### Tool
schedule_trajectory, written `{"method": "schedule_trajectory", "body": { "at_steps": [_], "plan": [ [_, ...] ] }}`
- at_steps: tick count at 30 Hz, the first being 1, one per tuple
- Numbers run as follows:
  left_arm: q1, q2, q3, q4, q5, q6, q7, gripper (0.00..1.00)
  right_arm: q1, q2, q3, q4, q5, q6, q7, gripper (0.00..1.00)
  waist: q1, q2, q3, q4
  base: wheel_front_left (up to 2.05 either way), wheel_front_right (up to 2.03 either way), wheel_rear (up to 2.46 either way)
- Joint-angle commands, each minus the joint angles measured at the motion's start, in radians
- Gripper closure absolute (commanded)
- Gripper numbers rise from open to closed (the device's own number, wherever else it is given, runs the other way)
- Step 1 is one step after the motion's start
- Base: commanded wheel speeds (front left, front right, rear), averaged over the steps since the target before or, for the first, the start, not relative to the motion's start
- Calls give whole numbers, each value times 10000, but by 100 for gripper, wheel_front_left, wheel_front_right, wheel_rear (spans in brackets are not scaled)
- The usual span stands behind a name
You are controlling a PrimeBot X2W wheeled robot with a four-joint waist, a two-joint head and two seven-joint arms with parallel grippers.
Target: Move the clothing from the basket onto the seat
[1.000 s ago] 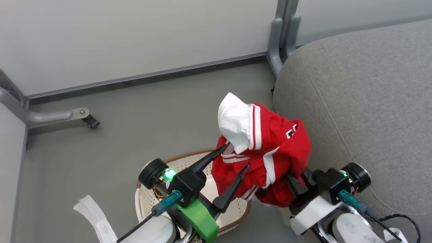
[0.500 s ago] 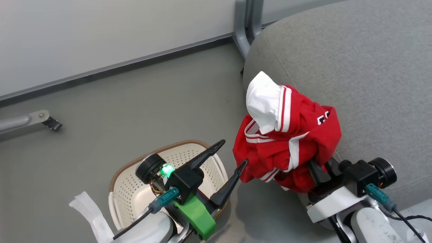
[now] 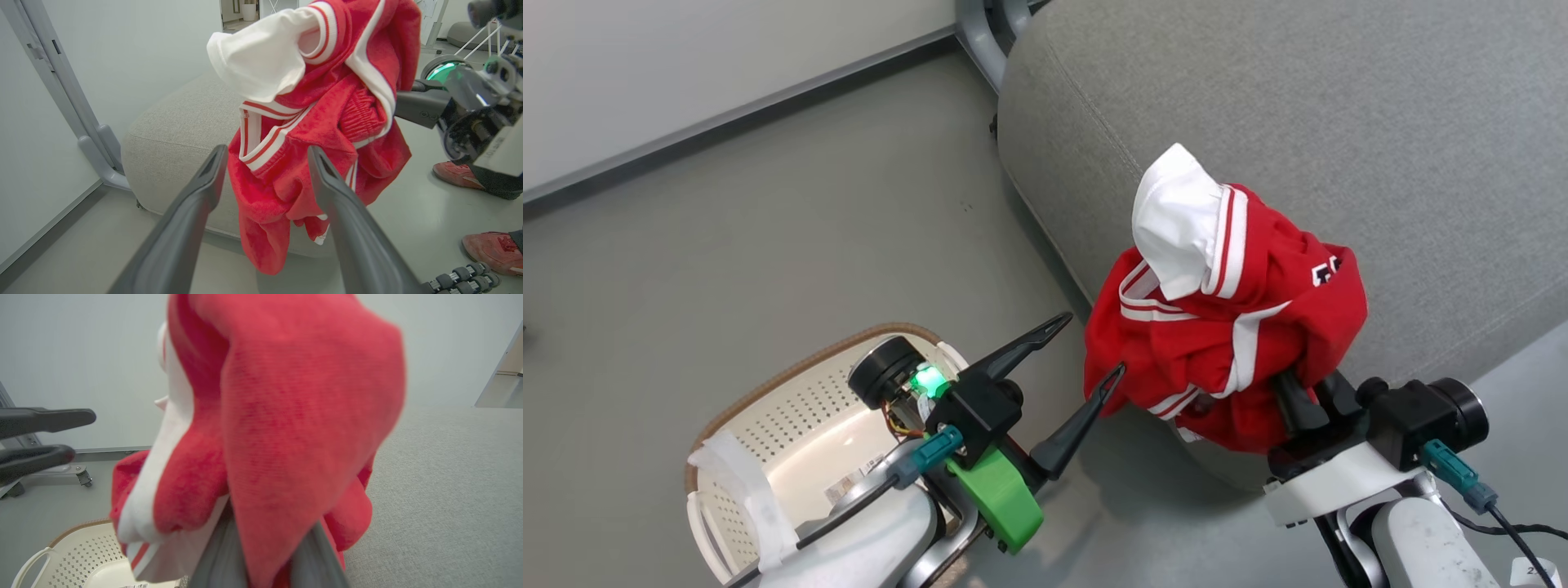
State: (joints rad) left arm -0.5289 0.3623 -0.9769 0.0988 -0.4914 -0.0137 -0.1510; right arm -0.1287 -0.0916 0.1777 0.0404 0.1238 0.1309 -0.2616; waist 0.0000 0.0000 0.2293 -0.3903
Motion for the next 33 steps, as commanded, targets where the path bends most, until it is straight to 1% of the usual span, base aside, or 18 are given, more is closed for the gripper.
{"method": "schedule_trajectory", "body": {
  "at_steps": [1,6,9,13,17,21,25,29,33],
  "plan": [
    [-221,67,-23,-31,78,-47,45,0,-38,55,-105,-130,68,-3,-53,100,0,0,604,-543,0,0,0],
    [-513,105,-76,-135,194,-104,197,0,-648,203,-817,-666,369,-5,-54,100,0,0,1262,-648,0,0,0],
    [-747,212,-152,-199,307,-223,355,0,-1362,152,-1388,-969,542,-3,-53,100,0,0,1811,-617,0,0,0],
    [-1228,184,-271,-383,560,-316,504,0,-2568,-275,-2483,-1157,975,-5,-53,100,0,0,2772,-309,0,0,0],
    [-1830,-28,-332,-419,838,-499,400,0,-3915,-1084,-3643,-994,1443,-6,-53,100,0,0,3750,309,0,0,0],
    [-2371,-284,-279,-383,1015,-571,175,0,-5046,-2200,-4171,-247,1724,-6,-50,100,0,0,4622,931,0,0,0],
    [-2775,-439,-212,-261,1053,-622,28,0,-5885,-2917,-4360,807,1966,-6,-51,100,0,0,5263,1549,0,0,0],
    [-3020,-613,-64,-118,1032,-477,-176,0,-6380,-3375,-4409,1945,2182,-8,-53,100,0,0,5680,2093,0,0,0],
    [-3071,-831,29,22,990,-348,-465,0,-6583,-3580,-4632,3180,2150,-8,-51,100,0,0,5815,2501,0,0,0]
  ]
}}
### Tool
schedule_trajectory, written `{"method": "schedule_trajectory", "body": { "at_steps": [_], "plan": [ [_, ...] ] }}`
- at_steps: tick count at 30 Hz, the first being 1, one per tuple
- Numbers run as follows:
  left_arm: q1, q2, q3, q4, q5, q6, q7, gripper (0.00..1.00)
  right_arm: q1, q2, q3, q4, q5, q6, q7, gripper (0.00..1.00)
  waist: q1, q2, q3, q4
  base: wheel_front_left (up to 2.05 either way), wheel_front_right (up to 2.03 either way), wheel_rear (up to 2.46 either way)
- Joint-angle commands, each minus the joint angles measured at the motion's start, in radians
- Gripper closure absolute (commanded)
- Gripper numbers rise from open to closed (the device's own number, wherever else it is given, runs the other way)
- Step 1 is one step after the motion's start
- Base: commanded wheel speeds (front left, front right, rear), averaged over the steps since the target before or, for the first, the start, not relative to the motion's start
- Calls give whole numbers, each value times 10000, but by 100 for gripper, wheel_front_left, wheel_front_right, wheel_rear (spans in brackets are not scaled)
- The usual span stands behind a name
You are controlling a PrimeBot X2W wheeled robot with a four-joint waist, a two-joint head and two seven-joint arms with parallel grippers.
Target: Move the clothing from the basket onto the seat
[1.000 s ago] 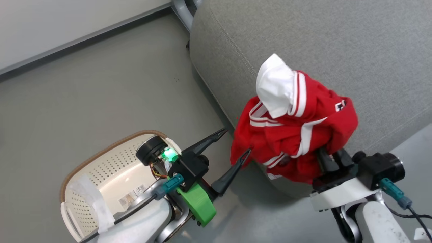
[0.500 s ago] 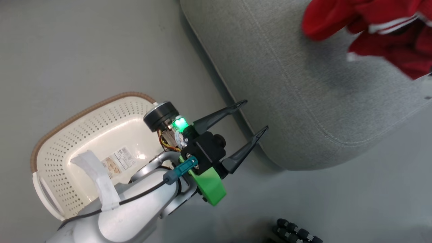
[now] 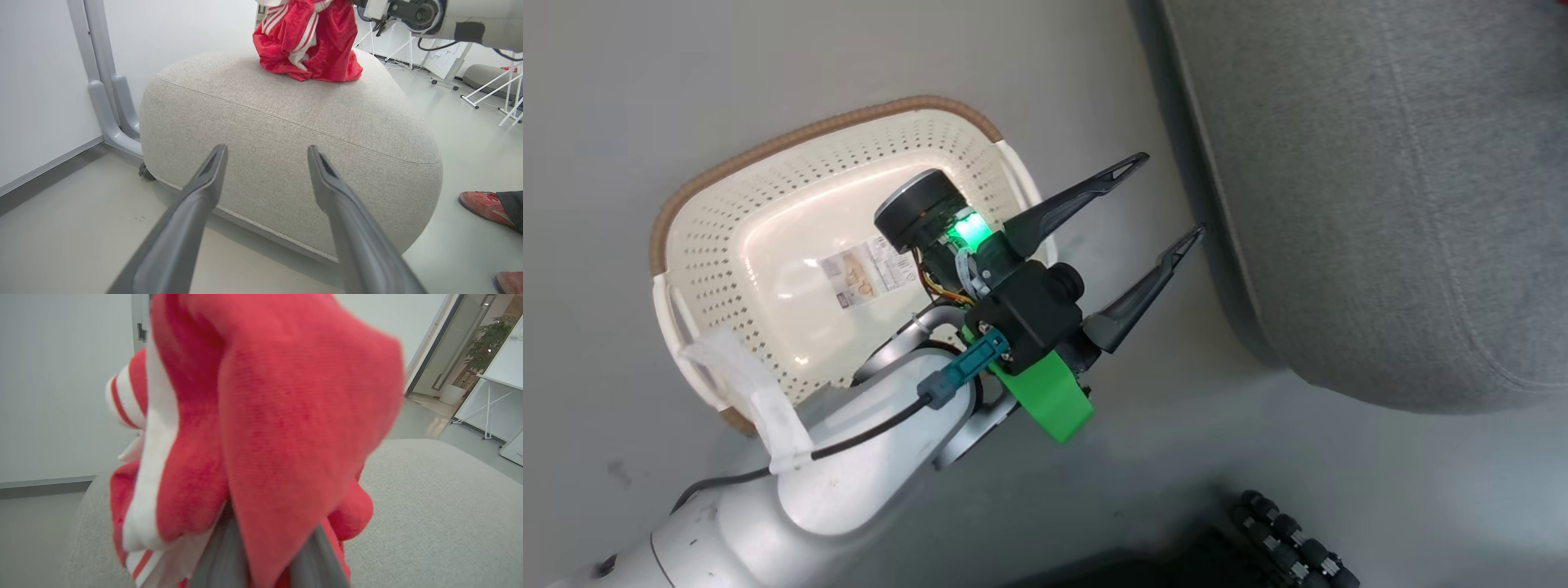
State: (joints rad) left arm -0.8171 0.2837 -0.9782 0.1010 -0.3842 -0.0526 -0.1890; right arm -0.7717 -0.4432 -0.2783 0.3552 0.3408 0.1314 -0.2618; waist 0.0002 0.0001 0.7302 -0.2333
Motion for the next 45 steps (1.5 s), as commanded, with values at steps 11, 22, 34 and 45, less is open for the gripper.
{"method": "schedule_trajectory", "body": {
  "at_steps": [11,22,34,45],
  "plan": [
    [528,87,728,474,-221,669,-685,0,680,1036,-967,472,-853,-14,-48,0,-2,-1,-15,782,0,0,0],
    [2980,-628,4002,-444,122,1573,-753,0,3218,2187,-369,-1160,-1514,-12,-48,0,-2,-1,-2259,851,0,0,0],
    [6329,-1984,7200,-436,1326,844,-755,0,5408,2891,2108,-1684,-1774,-12,-48,0,-2,-1,-5210,1895,0,0,0],
    [8832,-2317,9066,-930,1829,347,-754,0,6685,3230,3471,-2230,-1740,-12,-48,0,-2,-1,-6948,2337,0,0,0]
  ]
}}
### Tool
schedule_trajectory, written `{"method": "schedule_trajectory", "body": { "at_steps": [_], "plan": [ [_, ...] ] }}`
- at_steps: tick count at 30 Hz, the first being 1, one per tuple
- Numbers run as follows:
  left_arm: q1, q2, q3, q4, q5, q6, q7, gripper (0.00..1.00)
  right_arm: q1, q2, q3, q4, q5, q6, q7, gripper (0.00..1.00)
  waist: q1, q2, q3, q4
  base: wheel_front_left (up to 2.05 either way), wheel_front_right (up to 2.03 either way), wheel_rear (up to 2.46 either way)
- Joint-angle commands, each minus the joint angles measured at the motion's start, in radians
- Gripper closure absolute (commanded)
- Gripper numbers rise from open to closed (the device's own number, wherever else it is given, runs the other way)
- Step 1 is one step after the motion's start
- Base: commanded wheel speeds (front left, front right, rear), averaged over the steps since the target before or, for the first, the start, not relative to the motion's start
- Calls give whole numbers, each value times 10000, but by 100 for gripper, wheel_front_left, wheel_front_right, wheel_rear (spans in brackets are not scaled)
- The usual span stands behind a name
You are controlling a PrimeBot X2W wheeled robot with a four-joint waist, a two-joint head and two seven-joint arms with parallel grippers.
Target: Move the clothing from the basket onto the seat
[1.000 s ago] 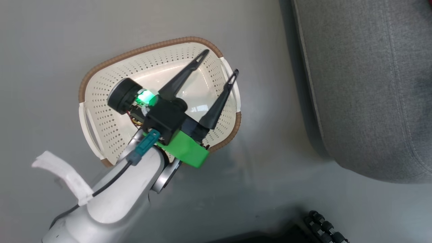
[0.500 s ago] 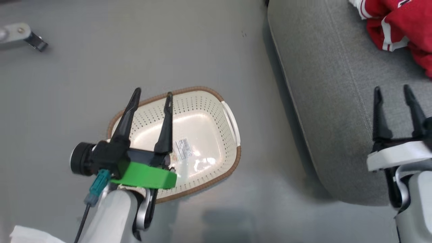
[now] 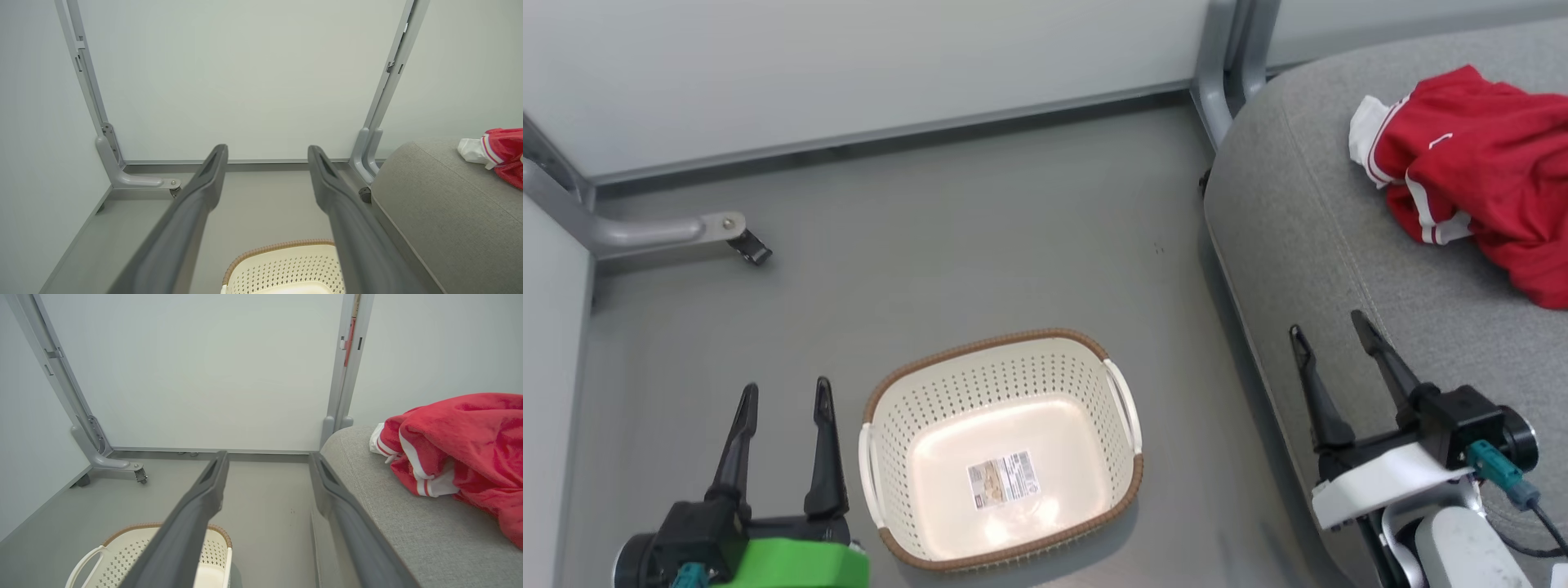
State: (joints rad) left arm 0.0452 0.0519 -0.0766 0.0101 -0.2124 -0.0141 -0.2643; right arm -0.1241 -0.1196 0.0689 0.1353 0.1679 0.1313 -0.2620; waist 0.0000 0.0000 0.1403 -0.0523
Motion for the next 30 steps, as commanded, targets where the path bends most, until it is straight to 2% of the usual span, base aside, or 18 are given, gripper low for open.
{"method": "schedule_trajectory", "body": {
  "at_steps": [1,6,9,15,30],
  "plan": [
    [433,-6,123,-60,124,-85,-1,0,369,3,103,-108,-43,-10,-46,0,0,0,-1138,536,0,0,0],
    [1224,-14,247,-374,66,-135,-1,0,1004,113,418,-440,-147,-10,-46,0,0,0,-1461,506,0,0,0],
    [1634,-13,209,-622,84,-18,-1,0,1349,-88,806,-543,-346,-12,-46,0,0,0,-1580,478,0,0,0],
    [2170,-10,-51,-646,148,103,-1,0,1967,-8,859,-646,-370,-10,-46,0,0,0,-1794,425,0,0,0],
    [2235,-11,141,-455,191,14,-3,0,2168,176,823,-571,-373,-10,-46,0,0,0,-1883,397,0,0,0]
  ]
}}
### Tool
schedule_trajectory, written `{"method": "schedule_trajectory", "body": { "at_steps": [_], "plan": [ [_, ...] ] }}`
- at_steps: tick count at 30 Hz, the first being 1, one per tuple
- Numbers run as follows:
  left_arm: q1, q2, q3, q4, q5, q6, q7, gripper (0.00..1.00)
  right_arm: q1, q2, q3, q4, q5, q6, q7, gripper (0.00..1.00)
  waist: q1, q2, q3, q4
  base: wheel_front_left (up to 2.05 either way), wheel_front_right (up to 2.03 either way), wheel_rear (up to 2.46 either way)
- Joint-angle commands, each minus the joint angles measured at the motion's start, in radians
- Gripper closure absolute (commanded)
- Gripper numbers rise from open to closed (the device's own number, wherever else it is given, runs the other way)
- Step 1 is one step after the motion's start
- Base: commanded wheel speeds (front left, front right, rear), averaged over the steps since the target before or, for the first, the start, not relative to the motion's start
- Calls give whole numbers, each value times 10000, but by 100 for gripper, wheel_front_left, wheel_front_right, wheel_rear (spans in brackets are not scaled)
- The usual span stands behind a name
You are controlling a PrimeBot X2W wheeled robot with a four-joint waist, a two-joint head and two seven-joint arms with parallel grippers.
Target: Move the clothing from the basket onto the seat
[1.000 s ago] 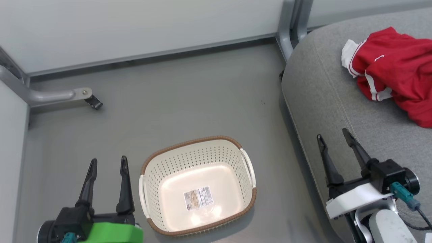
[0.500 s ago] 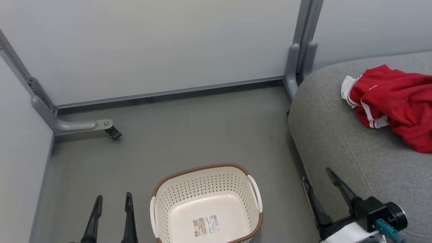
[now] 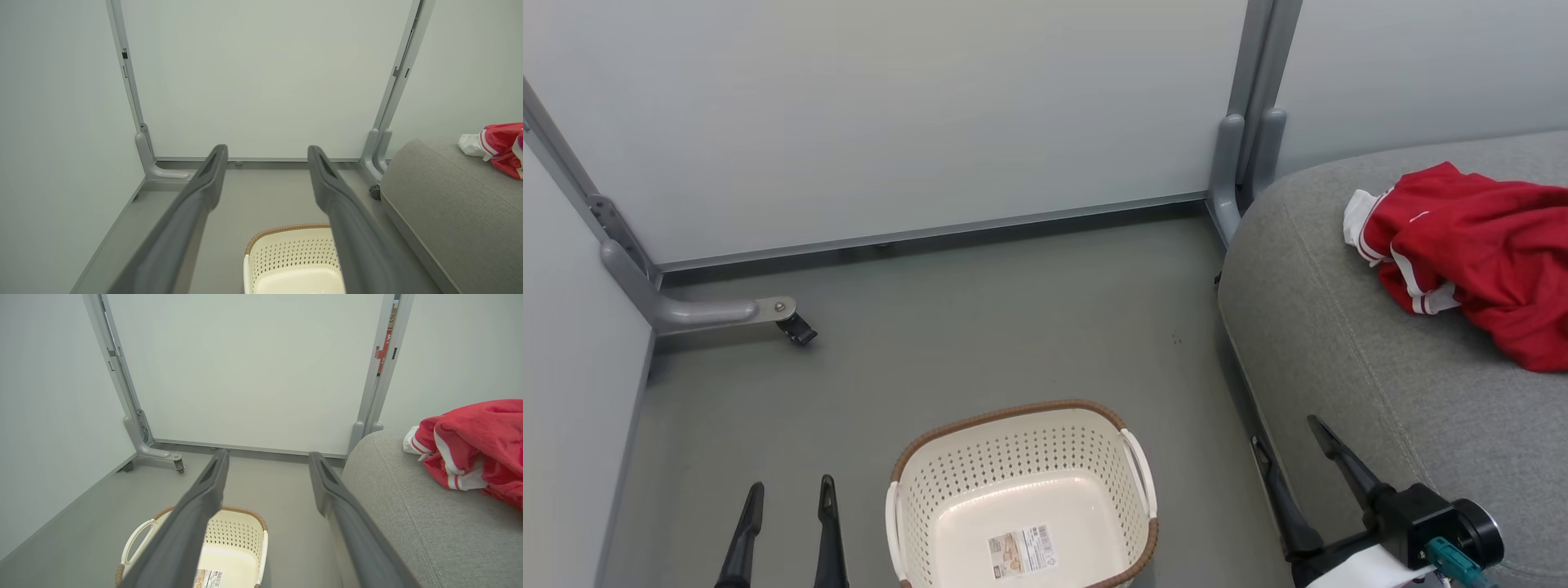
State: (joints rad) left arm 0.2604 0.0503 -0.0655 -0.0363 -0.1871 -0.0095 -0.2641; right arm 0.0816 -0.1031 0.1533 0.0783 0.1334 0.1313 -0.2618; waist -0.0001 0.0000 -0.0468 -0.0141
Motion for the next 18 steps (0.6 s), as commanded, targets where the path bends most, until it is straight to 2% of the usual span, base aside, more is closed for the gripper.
{"method": "schedule_trajectory", "body": {
  "at_steps": [1,6,18],
  "plan": [
    [103,4,55,24,9,-70,-5,100,152,15,-32,8,-37,-10,-49,100,1,0,-28,35,0,0,0],
    [-5,-12,-29,332,-169,-53,15,100,89,56,26,290,157,2,35,100,1,0,-13,22,0,0,0],
    [-605,148,84,688,-2640,-216,475,100,-254,-17,-236,498,2713,1,496,100,1,0,37,33,0,0,0]
  ]
}}
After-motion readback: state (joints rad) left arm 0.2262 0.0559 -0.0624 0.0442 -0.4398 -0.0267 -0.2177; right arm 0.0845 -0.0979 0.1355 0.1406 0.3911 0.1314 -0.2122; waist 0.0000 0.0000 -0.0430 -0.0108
